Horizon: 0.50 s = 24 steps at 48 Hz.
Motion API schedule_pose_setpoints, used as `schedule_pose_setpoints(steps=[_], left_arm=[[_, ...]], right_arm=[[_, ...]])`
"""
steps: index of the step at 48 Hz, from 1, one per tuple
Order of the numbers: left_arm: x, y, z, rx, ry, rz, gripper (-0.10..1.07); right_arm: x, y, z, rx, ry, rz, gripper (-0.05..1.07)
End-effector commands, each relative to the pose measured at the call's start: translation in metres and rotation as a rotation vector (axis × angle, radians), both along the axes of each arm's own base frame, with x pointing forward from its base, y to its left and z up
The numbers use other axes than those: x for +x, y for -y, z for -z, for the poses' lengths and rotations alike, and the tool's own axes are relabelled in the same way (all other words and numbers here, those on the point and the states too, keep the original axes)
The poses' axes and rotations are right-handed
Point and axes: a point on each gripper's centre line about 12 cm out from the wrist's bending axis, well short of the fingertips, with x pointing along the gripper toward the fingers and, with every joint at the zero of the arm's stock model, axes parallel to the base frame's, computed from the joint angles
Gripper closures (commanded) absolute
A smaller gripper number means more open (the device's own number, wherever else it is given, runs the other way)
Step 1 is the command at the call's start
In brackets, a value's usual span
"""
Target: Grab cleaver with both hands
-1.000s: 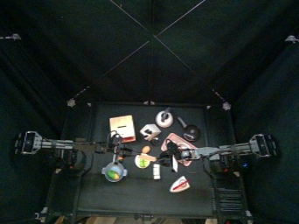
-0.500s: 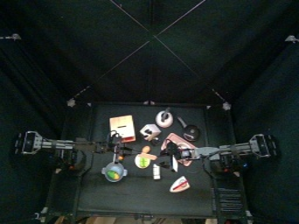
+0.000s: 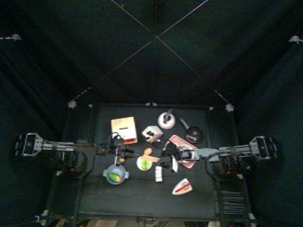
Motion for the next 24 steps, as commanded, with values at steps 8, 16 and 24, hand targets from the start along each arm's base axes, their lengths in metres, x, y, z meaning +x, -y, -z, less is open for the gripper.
schedule_pose_setpoints(steps=[8,16,24], left_arm=[[0.0043,0.0017,-0.0138,-0.002,0.063,0.016,0.48],[0.0057,0.0017,-0.0112,-0.001,0.056,0.016,0.48],[0.0075,0.0015,-0.0117,-0.001,0.056,0.016,0.48]], right_arm=[[0.0070,0.0028,-0.0138,-0.010,0.043,0.004,0.16],[0.0073,0.0034,-0.0146,-0.010,0.046,0.006,0.23],[0.0070,0.0033,-0.0127,-0.006,0.040,0.007,0.33]])
